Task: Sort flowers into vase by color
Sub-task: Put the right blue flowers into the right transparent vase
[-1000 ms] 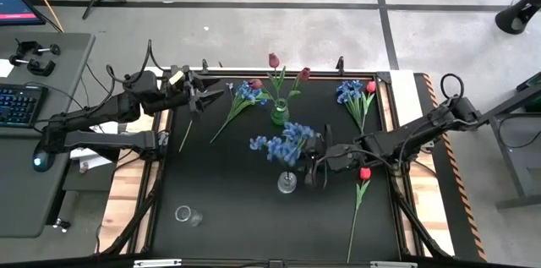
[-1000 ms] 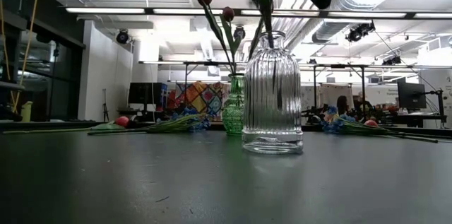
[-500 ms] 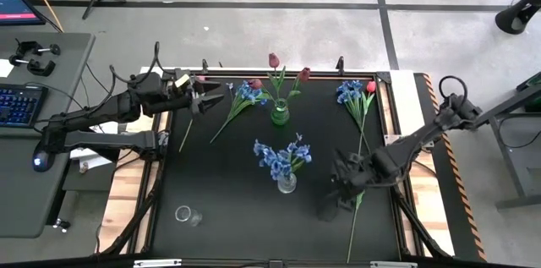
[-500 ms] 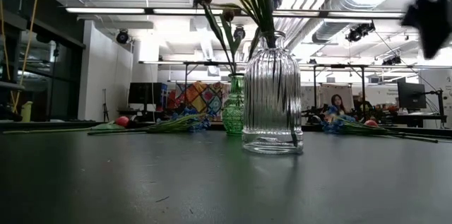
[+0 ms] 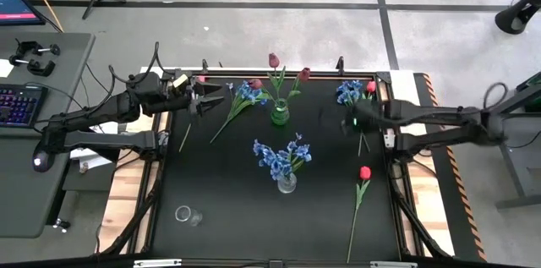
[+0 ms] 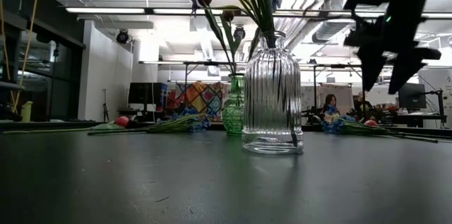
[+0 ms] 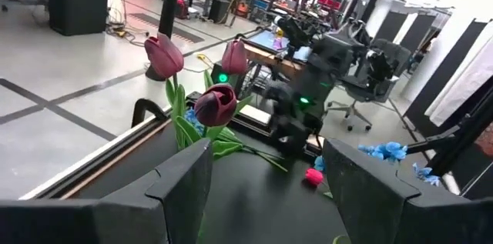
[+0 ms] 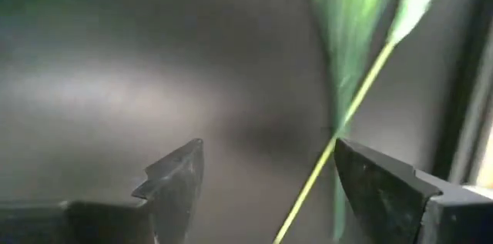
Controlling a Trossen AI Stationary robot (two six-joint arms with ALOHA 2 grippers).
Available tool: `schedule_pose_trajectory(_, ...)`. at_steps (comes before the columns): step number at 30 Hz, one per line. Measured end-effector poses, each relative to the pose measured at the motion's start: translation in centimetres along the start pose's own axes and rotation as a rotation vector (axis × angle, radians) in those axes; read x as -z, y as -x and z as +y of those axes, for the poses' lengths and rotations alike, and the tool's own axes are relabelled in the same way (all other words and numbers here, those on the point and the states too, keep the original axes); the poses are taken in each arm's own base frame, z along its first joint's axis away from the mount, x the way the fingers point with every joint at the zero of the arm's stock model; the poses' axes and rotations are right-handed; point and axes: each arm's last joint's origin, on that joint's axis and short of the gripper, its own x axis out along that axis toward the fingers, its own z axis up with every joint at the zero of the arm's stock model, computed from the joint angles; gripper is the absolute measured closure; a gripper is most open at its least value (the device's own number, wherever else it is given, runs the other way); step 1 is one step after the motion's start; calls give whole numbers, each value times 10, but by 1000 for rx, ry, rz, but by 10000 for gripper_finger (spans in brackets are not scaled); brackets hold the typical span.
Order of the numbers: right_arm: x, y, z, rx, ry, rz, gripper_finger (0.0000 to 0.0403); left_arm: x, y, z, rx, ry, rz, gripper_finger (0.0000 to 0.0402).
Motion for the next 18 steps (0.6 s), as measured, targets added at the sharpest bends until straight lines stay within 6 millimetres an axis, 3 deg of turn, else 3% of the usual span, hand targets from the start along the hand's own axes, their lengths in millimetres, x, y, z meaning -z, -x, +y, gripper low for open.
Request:
schedule_pose_trajectory(6, -44, -30, -18, 90, -2, 12, 124, -2, 0, 0, 3, -40, -19, 167)
schedule_pose_trajectory(10, -57, -54, -26, 155, 53, 109, 124, -3, 0, -1, 7, -64, -37, 167)
schedule_pose_trajectory(18, -74, -90, -26, 124, 216, 178, 124, -6, 0, -2, 13, -59, -62, 167)
